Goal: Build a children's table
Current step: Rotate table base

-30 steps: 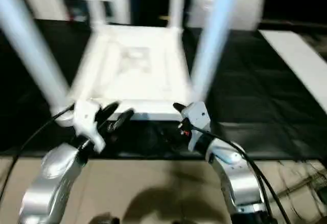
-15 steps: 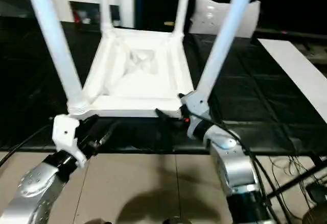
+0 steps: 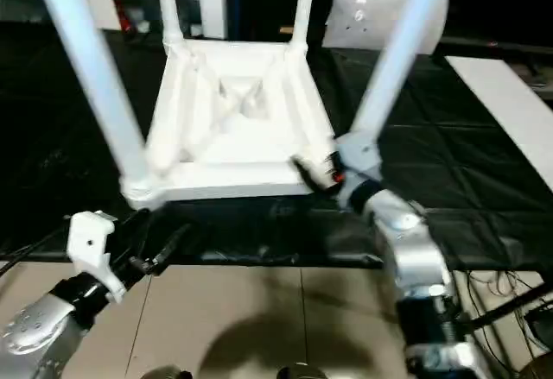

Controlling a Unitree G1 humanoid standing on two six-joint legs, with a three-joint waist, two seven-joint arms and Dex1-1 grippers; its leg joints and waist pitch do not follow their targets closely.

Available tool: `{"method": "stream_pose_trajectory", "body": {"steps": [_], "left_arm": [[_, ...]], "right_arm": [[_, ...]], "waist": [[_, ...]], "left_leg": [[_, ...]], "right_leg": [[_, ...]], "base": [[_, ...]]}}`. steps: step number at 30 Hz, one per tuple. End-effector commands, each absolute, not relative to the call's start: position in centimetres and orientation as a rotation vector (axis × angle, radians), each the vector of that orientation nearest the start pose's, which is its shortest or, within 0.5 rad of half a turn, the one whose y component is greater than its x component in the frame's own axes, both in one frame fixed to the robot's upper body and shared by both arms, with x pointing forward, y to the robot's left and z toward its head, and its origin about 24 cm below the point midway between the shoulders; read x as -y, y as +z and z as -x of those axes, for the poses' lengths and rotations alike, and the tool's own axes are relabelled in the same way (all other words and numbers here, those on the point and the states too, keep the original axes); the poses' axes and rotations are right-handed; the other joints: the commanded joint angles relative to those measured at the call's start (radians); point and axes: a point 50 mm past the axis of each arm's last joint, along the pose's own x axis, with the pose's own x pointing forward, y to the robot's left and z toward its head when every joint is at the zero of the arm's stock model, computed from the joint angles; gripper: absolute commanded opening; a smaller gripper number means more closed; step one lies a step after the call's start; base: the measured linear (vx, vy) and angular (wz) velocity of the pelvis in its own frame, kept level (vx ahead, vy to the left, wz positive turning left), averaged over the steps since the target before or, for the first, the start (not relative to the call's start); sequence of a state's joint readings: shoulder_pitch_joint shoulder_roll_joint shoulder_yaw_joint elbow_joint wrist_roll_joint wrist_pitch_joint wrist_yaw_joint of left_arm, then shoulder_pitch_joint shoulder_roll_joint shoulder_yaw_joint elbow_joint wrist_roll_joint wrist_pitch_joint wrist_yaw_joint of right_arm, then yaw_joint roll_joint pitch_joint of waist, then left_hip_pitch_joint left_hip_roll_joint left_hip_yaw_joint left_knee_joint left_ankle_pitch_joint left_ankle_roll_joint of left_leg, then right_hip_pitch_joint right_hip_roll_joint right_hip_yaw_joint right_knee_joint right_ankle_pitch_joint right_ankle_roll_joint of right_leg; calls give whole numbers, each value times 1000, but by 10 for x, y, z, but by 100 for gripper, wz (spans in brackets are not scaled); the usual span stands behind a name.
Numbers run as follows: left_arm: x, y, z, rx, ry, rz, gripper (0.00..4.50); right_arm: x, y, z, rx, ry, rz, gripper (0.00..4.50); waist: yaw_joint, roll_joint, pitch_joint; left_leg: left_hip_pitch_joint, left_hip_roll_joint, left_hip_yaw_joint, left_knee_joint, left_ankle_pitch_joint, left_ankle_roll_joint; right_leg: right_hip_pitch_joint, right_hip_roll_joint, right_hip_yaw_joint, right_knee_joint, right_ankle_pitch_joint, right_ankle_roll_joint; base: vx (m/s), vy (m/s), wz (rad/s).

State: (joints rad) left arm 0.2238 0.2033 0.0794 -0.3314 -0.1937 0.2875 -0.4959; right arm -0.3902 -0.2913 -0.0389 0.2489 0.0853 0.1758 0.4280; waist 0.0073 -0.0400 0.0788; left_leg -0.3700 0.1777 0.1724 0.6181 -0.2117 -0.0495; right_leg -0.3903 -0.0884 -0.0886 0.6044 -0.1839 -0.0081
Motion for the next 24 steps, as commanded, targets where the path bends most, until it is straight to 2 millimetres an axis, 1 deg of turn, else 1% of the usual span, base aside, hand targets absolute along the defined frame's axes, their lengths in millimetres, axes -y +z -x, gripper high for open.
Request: {"method": "stream_pose_trajectory", "body": {"steps": [1, 3, 5, 6, 7, 8, 9, 10, 11, 12, 13, 14, 15, 16, 18, 19, 20, 21, 22, 23, 24], "left_arm": [[-187, 57, -204, -134, -400, -9, 443], [-193, 58, -205, -128, -393, -23, 443], [-195, 59, -205, -126, -397, -29, 443], [-196, 60, -207, -118, -407, -29, 443], [-195, 64, -215, -104, -436, -19, 443], [-194, 65, -217, -102, -441, -19, 443], [-193, 67, -222, -99, -451, -20, 443], [-193, 68, -227, -91, -448, -23, 443], [-193, 70, -231, -81, -448, -22, 443], [-193, 72, -236, -67, -451, -18, 443], [-191, 76, -241, -49, -471, -12, 443], [-191, 78, -243, -41, -484, -10, 443], [-190, 78, -244, -40, -488, -10, 443], [-187, 81, -249, -27, -524, -9, 443], [-184, 84, -254, -23, -553, -10, 443], [-183, 86, -257, -16, -562, -13, 443], [-180, 89, -264, -4, -576, -13, 443], [-177, 91, -268, 5, -589, -16, 443], [-176, 92, -269, 6, -591, -17, 443], [-175, 92, -270, 9, -596, -18, 443], [-167, 96, -273, 24, -636, 5, 443]], "right_arm": [[202, 88, -326, -63, 299, 200, 450], [208, 89, -326, -54, 263, 203, 450], [208, 89, -327, -54, 260, 201, 450], [203, 87, -325, -65, 297, 197, 450], [189, 81, -320, -94, 390, 190, 450], [185, 80, -318, -101, 416, 190, 450], [178, 76, -314, -112, 460, 191, 450], [174, 73, -312, -124, 476, 193, 450], [171, 70, -310, -135, 490, 188, 450], [167, 66, -307, -148, 504, 182, 450], [163, 61, -303, -167, 526, 176, 450], [161, 59, -301, -176, 536, 176, 450], [161, 58, -301, -179, 538, 176, 450], [158, 53, -298, -210, 552, 179, 450], [156, 49, -297, -242, 560, 192, 450], [155, 47, -297, -253, 559, 203, 450], [154, 42, -298, -284, 552, 215, 450], [152, 39, -300, -300, 549, 228, 450], [152, 39, -300, -302, 549, 231, 450], [152, 38, -300, -307, 549, 236, 450], [150, 35, -306, -327, 520, 230, 450]], "waist": [[0, 13, -67], [-1, 9, -67], [0, 8, -66], [-1, 6, -61], [1, 8, -58], [1, 9, -55], [-1, 9, -55], [1, 9, -54], [-1, 6, -53], [-1, 4, -54], [0, 7, -54], [-1, 4, -55], [-1, 4, -54], [-2, 4, -54], [-1, 8, -55], [-2, 7, -57], [-2, 8, -56], [-1, 9, -57], [-2, 9, -59], [0, 10, -60], [1, 15, -59]], "left_leg": [[7, 55, -13, -85, -107, 47], [6, 54, -11, -83, -101, 61], [4, 54, -10, -83, -112, 68], [5, 55, -9, -86, -142, 65], [8, 54, -9, -88, -182, 55], [11, 54, -10, -91, -227, 41], [9, 54, -12, -93, -242, 34], [11, 56, -14, -94, -265, 20], [9, 56, -15, -96, -274, 15], [9, 54, -17, -96, -277, 7], [11, 54, -17, -95, -277, 0], [8, 54, -19, -96, -270, -2], [8, 55, -19, -98, -267, -2], [6, 54, -18, -98, -256, -1], [8, 53, -17, -97, -246, -1], [8, 52, -16, -96, -242, -1], [8, 50, -15, -95, -233, 1], [10, 49, -14, -94, -229, 1], [8, 49, -14, -92, -211, 1], [6, 50, -15, -92, -201, 3], [8, 52, -15, -91, -188, 5]], "right_leg": [[41, -54, 62, -51, -37, -236], [42, -54, 62, -50, -38, -239], [42, -53, 63, -52, -68, -233], [39, -53, 63, -57, -114, -225], [35, -52, 64, -63, -175, -211], [31, -51, 65, -69, -236, -196], [33, -52, 65, -70, -257, -188], [29, -54, 66, -74, -289, -173], [29, -54, 66, -76, -305, -167], [29, -55, 66, -76, -324, -159], [26, -55, 67, -77, -324, -157], [28, -54, 68, -75, -312, -156], [28, -53, 69, -74, -307, -156], [28, -53, 71, -73, -297, -157], [26, -51, 74, -70, -274, -169], [26, -51, 75, -70, -264, -172], [26, -50, 76, -70, -257, -176], [25, -50, 76, -70, -253, -177], [27, -50, 76, -66, -228, -188], [30, -52, 76, -64, -215, -192], [29, -53, 77, -62, -192, -201]], "base": [[0, 0, 0], [0, 0, 0], [0, 0, 0], [0, 0, 0], [0, 0, 0], [0, 0, 0], [0, 0, 0], [0, 0, 0], [0, 0, 0], [0, 0, 0], [0, 0, 0], [0, 0, 0], [0, 0, 0], [0, 0, 0], [0, 0, 0], [0, 0, 0], [0, 0, 0], [0, 0, 0], [0, 0, 0], [0, 0, 0], [0, 0, 0]]}}
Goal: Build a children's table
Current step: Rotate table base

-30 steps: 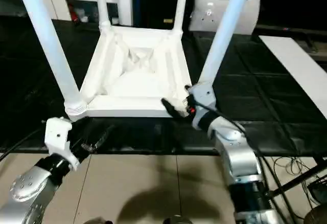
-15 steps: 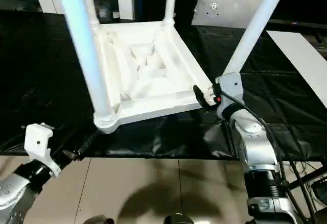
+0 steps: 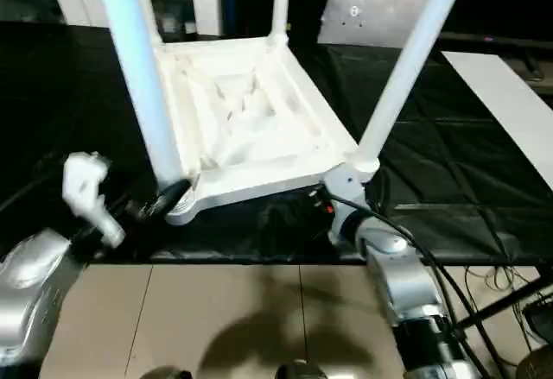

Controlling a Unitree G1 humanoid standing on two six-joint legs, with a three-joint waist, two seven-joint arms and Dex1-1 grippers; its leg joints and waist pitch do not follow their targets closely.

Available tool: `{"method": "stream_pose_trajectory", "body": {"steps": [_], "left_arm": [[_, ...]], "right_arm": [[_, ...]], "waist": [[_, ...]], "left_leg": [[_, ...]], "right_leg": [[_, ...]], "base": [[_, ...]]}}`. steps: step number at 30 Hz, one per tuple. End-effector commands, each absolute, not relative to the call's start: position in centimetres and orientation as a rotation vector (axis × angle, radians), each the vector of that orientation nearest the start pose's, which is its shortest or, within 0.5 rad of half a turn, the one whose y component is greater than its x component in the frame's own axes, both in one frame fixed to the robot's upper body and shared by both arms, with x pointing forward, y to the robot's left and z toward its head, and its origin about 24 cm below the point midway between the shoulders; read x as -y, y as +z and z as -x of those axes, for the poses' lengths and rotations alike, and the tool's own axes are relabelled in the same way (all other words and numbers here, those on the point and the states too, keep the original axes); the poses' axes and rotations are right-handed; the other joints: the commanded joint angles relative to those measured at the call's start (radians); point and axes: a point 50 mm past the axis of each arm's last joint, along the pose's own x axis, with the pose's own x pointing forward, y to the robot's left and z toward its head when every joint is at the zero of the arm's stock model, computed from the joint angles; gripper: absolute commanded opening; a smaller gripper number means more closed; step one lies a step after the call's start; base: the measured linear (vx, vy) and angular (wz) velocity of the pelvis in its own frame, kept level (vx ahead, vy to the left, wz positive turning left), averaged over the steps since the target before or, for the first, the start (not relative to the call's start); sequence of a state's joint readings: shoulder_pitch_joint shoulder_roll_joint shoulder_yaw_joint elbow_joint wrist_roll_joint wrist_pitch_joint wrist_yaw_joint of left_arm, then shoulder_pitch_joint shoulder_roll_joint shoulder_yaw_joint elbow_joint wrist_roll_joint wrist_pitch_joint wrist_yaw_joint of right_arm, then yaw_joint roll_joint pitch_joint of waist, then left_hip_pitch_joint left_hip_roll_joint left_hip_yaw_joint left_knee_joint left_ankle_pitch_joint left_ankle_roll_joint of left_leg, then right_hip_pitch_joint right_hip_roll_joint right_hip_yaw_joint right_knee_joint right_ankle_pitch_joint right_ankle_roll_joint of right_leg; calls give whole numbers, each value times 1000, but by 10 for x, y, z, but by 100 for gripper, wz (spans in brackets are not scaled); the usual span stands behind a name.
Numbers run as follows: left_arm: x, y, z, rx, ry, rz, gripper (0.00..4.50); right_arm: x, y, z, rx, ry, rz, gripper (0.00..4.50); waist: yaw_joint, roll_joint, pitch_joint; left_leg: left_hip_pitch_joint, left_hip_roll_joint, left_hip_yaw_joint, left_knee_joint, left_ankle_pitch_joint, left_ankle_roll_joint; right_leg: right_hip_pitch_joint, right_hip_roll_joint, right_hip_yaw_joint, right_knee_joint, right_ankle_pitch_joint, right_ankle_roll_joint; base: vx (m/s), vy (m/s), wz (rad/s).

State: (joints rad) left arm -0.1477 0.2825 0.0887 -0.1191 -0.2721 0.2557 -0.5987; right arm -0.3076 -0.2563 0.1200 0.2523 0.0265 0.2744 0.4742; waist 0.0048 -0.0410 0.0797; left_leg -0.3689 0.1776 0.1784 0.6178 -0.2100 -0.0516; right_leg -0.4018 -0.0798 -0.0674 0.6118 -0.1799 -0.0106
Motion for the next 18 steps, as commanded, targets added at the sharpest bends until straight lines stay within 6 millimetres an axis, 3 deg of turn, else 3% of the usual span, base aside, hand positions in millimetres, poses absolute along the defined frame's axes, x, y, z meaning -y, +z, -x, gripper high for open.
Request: {"method": "stream_pose_trajectory", "body": {"steps": [1, 5, 10, 14, 18], "left_arm": [[-164, 97, -274, 28, -651, 10, 443], [-147, 100, -272, 25, -764, 48, 443], [-123, 100, -259, -2, -959, 113, 443], [-115, 100, -257, -3, -994, 116, 443], [-98, 101, -260, 6, -1039, 130, 443]], "right_arm": [[150, 33, -308, -336, 507, 230, 450], [146, 27, -319, -364, 462, 244, 450], [135, 37, -339, -326, 431, 232, 450], [129, 40, -344, -309, 443, 246, 450], [118, 42, -350, -295, 468, 266, 450]], "waist": [[0, 15, -63], [0, 17, -64], [0, 14, -60], [-7, 13, -62], [-15, 16, -61]], "left_leg": [[7, 50, -19, -90, -175, 6], [7, 48, -14, -85, -139, 14], [10, 52, -12, -87, -178, 3], [7, 51, -11, -85, -156, 6], [6, 52, -10, -84, -171, 5]], "right_leg": [[41, -59, 55, -67, -173, -215], [43, -58, 56, -57, -104, -255], [43, -60, 56, -61, -157, -251], [47, -58, 57, -58, -120, -249], [47, -60, 57, -61, -145, -256]], "base": [[0, 0, 0], [0, 0, 0], [0, 0, 0], [0, 0, 0], [0, 0, 0]]}}
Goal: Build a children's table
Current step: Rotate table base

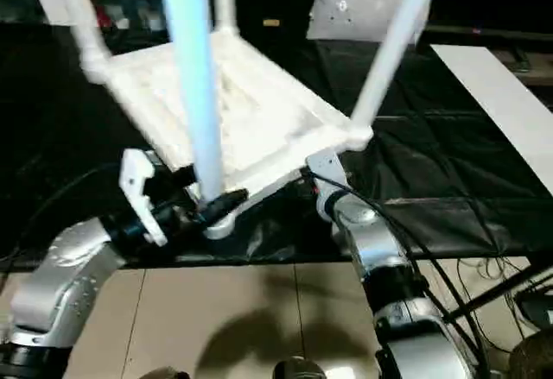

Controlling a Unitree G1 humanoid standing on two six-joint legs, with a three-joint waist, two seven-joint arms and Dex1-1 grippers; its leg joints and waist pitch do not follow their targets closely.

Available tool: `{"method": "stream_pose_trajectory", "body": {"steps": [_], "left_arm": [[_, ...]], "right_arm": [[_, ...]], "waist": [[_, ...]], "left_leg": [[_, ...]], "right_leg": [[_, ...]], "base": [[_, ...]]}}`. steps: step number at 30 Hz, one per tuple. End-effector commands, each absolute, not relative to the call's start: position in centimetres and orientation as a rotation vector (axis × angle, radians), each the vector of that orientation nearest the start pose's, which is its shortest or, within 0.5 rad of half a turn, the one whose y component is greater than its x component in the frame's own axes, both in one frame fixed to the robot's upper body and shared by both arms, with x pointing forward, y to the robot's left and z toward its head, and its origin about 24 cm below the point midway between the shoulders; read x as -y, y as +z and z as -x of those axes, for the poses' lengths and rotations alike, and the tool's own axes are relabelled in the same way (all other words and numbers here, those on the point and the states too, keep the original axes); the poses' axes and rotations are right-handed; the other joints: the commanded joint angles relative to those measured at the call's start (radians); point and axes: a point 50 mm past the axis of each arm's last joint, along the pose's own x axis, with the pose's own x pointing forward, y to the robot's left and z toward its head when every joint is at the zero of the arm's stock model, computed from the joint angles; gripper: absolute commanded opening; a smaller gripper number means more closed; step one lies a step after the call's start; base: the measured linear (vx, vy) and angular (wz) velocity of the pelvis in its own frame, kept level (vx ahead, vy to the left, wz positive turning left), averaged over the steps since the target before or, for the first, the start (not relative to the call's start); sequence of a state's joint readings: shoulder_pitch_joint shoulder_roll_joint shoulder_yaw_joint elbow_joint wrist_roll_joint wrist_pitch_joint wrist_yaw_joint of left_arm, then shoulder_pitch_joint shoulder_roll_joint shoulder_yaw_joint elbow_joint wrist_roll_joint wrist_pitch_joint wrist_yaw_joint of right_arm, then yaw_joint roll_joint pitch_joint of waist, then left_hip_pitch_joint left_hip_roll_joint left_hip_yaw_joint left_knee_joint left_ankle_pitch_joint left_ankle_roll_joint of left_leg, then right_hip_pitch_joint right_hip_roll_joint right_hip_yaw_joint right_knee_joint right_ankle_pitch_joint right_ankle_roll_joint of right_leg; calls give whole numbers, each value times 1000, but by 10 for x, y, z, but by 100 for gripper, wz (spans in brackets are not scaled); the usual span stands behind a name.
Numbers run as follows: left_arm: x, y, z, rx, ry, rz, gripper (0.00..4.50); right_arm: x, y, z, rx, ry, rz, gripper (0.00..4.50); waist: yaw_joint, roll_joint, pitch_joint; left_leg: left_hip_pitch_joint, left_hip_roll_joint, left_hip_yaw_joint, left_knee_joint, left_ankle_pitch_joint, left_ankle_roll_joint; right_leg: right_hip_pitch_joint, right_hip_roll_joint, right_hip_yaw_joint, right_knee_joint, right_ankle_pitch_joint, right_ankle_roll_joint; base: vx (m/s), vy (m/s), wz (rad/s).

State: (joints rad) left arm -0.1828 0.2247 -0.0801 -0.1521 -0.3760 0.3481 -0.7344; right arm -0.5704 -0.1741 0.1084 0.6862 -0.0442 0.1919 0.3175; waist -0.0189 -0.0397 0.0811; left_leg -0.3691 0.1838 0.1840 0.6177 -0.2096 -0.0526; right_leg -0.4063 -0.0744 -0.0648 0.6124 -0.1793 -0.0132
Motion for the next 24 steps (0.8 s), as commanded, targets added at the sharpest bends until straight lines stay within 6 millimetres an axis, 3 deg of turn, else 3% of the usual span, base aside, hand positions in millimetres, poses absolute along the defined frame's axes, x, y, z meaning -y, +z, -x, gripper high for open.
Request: {"method": "stream_pose_trajectory", "body": {"steps": [1, 7, 8, 12, 18, 19, 21, 22, 24], "left_arm": [[-95, 101, -260, 5, -1047, 132, 443], [-79, 104, -263, 19, -1085, 143, 443], [-74, 105, -262, 22, -1106, 150, 443], [-67, 105, -262, 22, -1126, 145, 443], [-66, 106, -266, 28, -1110, 128, 443], [-66, 106, -268, 30, -1092, 121, 443], [-67, 106, -270, 32, -1079, 117, 443], [-70, 105, -275, 35, -1026, 93, 443], [-73, 105, -281, 40, -977, 72, 443]], "right_arm": [[116, 42, -351, -293, 469, 268, 450], [104, 44, -354, -270, 508, 253, 450], [100, 44, -355, -269, 519, 254, 450], [85, 44, -355, -253, 574, 255, 450], [69, 48, -359, -239, 601, 255, 450], [68, 48, -360, -239, 600, 257, 450], [67, 48, -361, -239, 599, 258, 450], [70, 47, -363, -242, 575, 266, 450], [75, 46, -364, -250, 548, 272, 450]], "waist": [[8, 18, -63], [6, 21, -65], [6, 25, -64], [4, 25, -63], [2, 24, -62], [1, 19, -63], [4, 22, -62], [4, 16, -62], [5, 18, -62]], "left_leg": [[9, 45, -14, -84, -176, 3], [7, 47, -13, -83, -167, 10], [6, 49, -13, -83, -165, 10], [5, 49, -11, -83, -182, 10], [4, 50, -9, -81, -199, 3], [4, 49, -8, -81, -195, 7], [8, 50, -5, -81, -194, 10], [7, 50, -5, -82, -194, 11], [9, 51, -6, -82, -189, 13]], "right_leg": [[49, -63, 54, -64, -146, -254], [53, -61, 53, -59, -116, -265], [52, -62, 53, -58, -107, -269], [52, -62, 54, -62, -133, -271], [48, -59, 57, -65, -164, -260], [48, -57, 57, -64, -166, -260], [43, -55, 57, -67, -169, -259], [45, -55, 57, -67, -173, -259], [43, -55, 56, -67, -178, -257]], "base": [[0, 0, 0], [0, 0, 0], [0, 0, 0], [0, 0, 0], [0, 0, 0], [0, 0, 0], [0, 0, 0], [0, 0, 0], [0, 0, 0]]}}
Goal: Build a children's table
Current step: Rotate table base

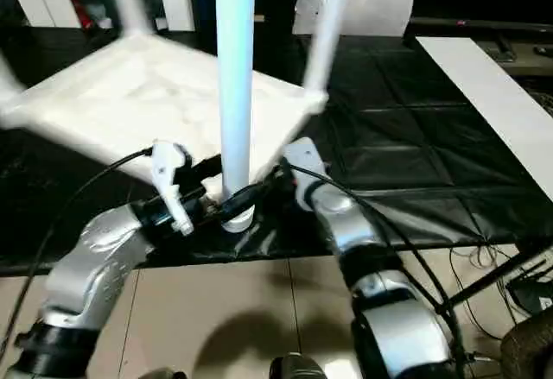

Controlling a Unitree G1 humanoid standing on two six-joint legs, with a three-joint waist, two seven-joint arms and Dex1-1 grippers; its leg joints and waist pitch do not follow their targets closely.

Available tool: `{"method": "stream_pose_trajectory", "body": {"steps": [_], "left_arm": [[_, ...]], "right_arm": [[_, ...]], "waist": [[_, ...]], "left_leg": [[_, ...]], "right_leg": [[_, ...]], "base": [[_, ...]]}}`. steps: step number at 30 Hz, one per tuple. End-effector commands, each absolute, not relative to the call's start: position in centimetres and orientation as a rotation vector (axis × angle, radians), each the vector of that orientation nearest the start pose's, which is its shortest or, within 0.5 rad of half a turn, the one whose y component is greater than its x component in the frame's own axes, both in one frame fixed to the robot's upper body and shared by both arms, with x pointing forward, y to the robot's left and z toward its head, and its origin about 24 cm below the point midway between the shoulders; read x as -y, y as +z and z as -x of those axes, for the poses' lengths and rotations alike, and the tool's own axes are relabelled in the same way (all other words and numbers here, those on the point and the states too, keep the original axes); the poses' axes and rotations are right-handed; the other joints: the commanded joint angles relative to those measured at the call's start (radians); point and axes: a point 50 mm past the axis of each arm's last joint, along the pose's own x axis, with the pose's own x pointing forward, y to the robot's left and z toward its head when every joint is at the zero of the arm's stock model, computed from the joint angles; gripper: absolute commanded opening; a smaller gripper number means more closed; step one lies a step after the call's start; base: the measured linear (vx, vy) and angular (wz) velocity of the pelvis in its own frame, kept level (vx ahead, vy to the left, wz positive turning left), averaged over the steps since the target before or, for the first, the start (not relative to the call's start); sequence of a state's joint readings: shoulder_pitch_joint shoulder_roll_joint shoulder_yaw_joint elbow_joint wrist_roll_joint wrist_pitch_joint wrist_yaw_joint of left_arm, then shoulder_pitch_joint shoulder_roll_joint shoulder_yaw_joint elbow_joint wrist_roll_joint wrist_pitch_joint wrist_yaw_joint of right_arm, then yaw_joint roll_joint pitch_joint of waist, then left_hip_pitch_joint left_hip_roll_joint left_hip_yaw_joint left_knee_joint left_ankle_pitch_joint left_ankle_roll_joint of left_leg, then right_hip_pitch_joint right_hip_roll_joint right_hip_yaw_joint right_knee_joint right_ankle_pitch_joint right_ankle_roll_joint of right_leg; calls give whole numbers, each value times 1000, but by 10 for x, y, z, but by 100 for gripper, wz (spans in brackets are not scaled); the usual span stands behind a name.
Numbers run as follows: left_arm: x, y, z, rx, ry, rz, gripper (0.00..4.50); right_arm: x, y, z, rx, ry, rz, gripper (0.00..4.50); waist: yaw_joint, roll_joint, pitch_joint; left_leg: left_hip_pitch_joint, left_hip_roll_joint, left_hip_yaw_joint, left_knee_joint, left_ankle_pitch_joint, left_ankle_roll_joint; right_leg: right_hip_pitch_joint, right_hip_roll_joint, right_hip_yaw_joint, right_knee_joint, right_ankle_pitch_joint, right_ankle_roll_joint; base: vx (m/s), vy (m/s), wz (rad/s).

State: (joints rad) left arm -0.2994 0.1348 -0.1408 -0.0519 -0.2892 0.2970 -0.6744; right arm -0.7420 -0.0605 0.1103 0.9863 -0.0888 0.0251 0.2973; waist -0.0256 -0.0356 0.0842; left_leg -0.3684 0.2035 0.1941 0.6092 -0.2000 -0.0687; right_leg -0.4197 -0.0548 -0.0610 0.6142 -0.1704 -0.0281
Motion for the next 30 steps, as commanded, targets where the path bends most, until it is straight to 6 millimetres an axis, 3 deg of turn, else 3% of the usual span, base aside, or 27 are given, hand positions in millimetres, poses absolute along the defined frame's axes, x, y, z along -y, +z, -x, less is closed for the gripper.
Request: {"method": "stream_pose_trajectory", "body": {"steps": [1, 5, 7, 9, 11, 12, 14, 17, 18, 22, 24, 25, 27, 30], "left_arm": [[-77, 104, -285, 45, -934, 48, 443], [-83, 104, -292, 51, -880, 14, 443], [-90, 107, -297, 66, -884, -7, 443], [-90, 108, -297, 71, -896, -13, 443], [-95, 111, -303, 92, -949, -44, 443], [-96, 111, -305, 94, -953, -50, 443], [-97, 111, -307, 99, -957, -65, 443], [-106, 114, -322, 101, -936, -130, 443], [-113, 116, -337, 89, -879, -215, 443], [-116, 121, -356, 84, -732, -280, 443], [-113, 121, -359, 94, -701, -266, 443], [-109, 121, -356, 108, -720, -231, 443], [-105, 120, -353, 122, -743, -193, 443], [-97, 118, -339, 161, -809, -88, 443]], "right_arm": [[83, 44, -365, -259, 514, 282, 450], [97, 40, -366, -274, 457, 292, 450], [123, 37, -366, -281, 378, 278, 450], [129, 37, -366, -278, 364, 274, 450], [149, 38, -364, -261, 343, 265, 450], [151, 38, -363, -259, 342, 265, 450], [154, 38, -362, -254, 340, 267, 450], [168, 37, -357, -245, 337, 277, 450], [179, 36, -350, -236, 340, 285, 450], [188, 37, -340, -227, 350, 273, 450], [190, 38, -335, -213, 350, 271, 450], [190, 41, -332, -193, 352, 251, 450], [189, 44, -329, -175, 364, 223, 450], [184, 51, -321, -131, 397, 195, 450]], "waist": [[14, 14, -65], [20, 16, -68], [25, 15, -70], [35, 15, -69], [40, 15, -69], [45, 16, -69], [50, 14, -71], [54, 13, -71], [54, 21, -72], [57, 18, -69], [53, 16, -69], [55, 16, -69], [54, 15, -70], [61, 15, -70]], "left_leg": [[9, 31, -15, -74, -198, 30], [11, 32, -13, -74, -170, 34], [13, 30, -10, -72, -160, 38], [15, 29, -8, -72, -157, 40], [14, 29, -7, -72, -157, 38], [19, 26, -6, -71, -167, 40], [14, 27, -7, -72, -153, 37], [16, 23, -6, -71, -152, 45], [16, 26, -7, -72, -161, 39], [16, 22, -11, -72, -199, 28], [8, 21, -14, -73, -199, 26], [11, 20, -13, -69, -199, 31], [6, 21, -14, -70, -178, 46], [3, 27, -13, -70, -139, 74]], "right_leg": [[55, -75, 52, -71, -190, -239], [55, -73, 52, -64, -139, -242], [56, -71, 52, -62, -120, -244], [56, -71, 53, -62, -115, -242], [56, -72, 53, -62, -115, -242], [53, -70, 53, -67, -134, -231], [58, -72, 53, -64, -123, -236], [57, -70, 53, -68, -127, -228], [59, -70, 53, -67, -122, -232], [63, -71, 52, -80, -214, -190], [67, -74, 50, -80, -255, -181], [63, -73, 50, -86, -276, -171], [62, -75, 49, -85, -271, -182], [63, -74, 51, -78, -185, -212]], "base": [[0, 0, 0], [0, 0, 0], [0, 0, 0], [0, 0, 0], [0, 0, 0], [0, 0, 0], [0, 0, 0], [0, 0, 0], [0, 0, 0], [0, 0, 0], [0, 0, 0], [0, 0, 0], [0, 0, 0], [0, 0, 0]]}}
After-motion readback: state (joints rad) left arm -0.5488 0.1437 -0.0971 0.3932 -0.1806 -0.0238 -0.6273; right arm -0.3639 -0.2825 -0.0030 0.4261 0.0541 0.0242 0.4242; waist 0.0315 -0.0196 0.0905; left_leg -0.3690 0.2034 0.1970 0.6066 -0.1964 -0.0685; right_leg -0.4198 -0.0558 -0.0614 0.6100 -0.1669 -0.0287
